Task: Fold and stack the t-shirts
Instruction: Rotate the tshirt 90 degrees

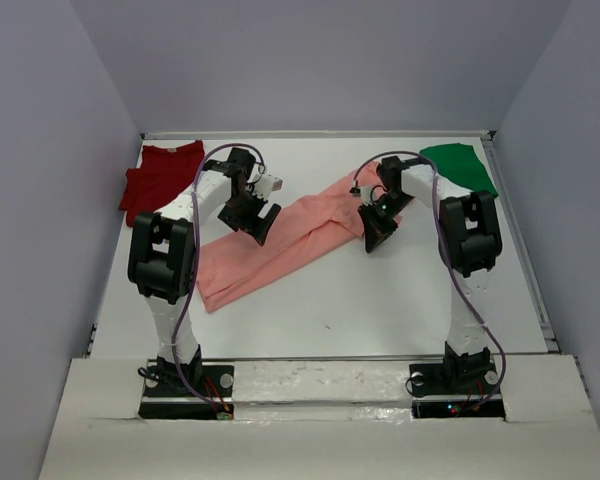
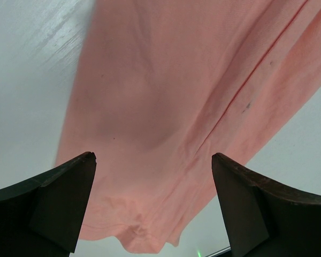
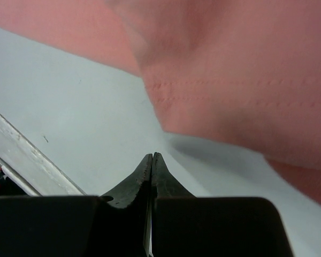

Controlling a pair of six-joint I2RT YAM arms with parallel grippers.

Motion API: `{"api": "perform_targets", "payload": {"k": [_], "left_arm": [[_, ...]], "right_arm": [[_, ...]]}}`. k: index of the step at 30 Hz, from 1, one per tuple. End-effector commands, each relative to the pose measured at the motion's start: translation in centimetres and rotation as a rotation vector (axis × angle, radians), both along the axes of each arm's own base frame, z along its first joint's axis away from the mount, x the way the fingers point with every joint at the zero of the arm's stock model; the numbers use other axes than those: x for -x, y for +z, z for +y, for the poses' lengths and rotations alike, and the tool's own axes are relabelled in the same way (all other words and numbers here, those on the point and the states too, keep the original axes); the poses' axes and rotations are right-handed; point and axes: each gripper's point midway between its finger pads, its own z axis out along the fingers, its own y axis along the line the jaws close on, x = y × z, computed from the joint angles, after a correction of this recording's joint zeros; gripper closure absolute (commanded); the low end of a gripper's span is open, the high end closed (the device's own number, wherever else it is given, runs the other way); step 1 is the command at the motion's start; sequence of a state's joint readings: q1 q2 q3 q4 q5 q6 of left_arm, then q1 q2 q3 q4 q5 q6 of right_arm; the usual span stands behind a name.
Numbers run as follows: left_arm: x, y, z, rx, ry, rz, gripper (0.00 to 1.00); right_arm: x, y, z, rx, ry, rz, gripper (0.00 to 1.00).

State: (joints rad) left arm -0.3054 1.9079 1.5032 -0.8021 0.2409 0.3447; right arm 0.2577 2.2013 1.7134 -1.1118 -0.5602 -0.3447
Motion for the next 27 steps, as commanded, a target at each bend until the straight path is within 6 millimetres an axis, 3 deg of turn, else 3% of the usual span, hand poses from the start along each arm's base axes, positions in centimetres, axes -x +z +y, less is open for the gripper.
{"api": "perform_targets", "payload": {"k": [1, 3, 4, 7, 16, 27], "left_arm": [[-0.4, 3.0, 0.2, 0.018, -0.003, -0.067, 0.01], [-0.5, 3.1, 0.1, 0.022, -0.001, -0.066, 0.01], [-0.5, 3.1, 0.0, 0.025, 0.0, -0.065, 0.01], [-0.5, 3.3, -0.2, 0.036, -0.003, -0.065, 0.01], [0.0, 3.1, 0.1, 0.03, -0.007, -0.063, 0.01], [0.3, 2.7, 0.1, 0.029, -0.013, -0.053, 0.01]], "right_arm": [[0.7, 2.7, 0.0, -0.011, 0.027, -0.076, 1.0], [0.7, 2.9, -0.1, -0.006, 0.021, -0.088, 0.82], [0.6, 2.9, 0.0, -0.009, 0.019, -0.087, 0.69], [0.1, 2.9, 0.1, -0.009, 0.014, -0.094, 0.58], [-2.1, 2.5, 0.9, -0.016, 0.004, -0.096, 0.43], [-3.1, 2.0, 2.3, -0.017, 0.028, -0.099, 0.41]]}}
